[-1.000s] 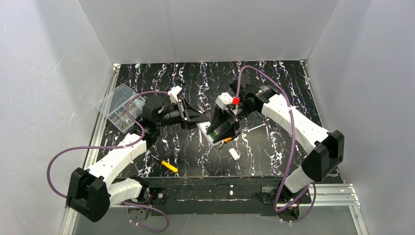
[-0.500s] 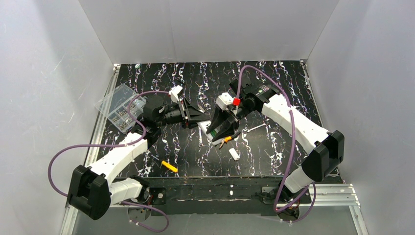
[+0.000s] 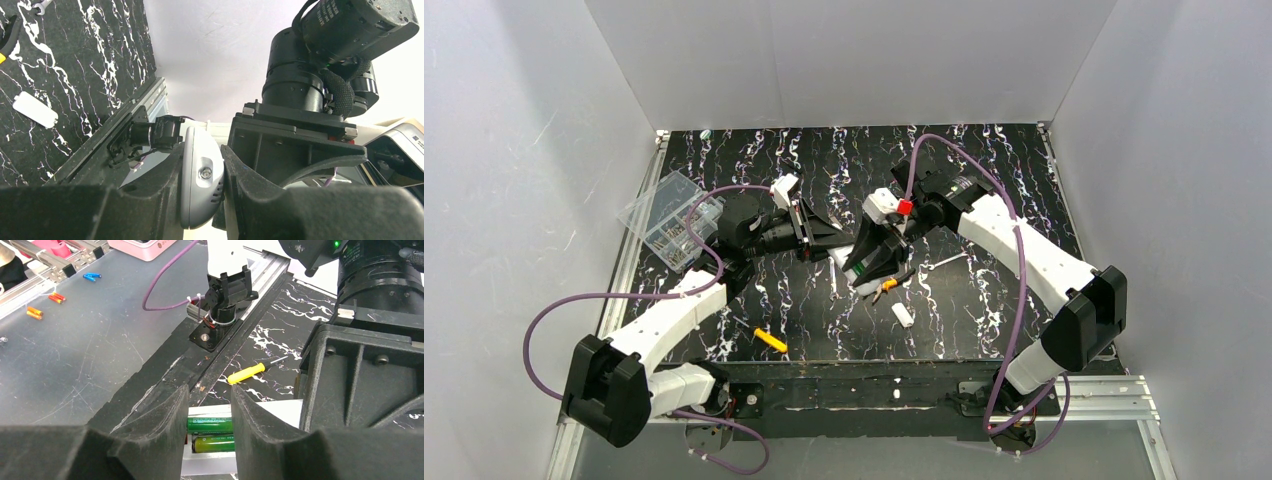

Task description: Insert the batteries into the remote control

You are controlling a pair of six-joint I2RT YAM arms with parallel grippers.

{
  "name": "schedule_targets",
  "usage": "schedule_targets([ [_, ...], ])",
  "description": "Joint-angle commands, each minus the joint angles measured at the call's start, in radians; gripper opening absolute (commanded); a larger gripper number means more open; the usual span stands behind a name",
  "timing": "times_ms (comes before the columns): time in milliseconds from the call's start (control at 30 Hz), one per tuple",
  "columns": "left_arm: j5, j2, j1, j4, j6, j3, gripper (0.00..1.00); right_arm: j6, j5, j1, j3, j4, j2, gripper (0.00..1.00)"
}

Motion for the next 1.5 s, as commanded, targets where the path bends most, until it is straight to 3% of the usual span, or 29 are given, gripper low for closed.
schedule_targets([
  [0,0.070,-0.021,-0.012,0.125,-0.043,0.066,0.00,0.034,0.047,0.003,-0.028,0.074,-0.008,0.41],
  [433,0.073,-0.022,-0.014,0.134,-0.049,0.077,0.00,0.039,0.062,0.003,-0.093,0.091,-0.001,0.27],
  [833,0.090,0.024,-0.029,0.235,-0.126,0.100,0.00,0.120,0.135,0.003,-0.168,0.267,-0.026,0.14],
  [1200,0.102,0.004,-0.031,0.200,-0.107,0.114,0.00,0.224,0.176,0.002,-0.215,0.466,-0.025,0.13],
  [1467,0.107,0.006,-0.032,0.199,-0.094,0.110,0.00,0.242,0.158,0.002,-0.186,0.456,-0.035,0.13],
])
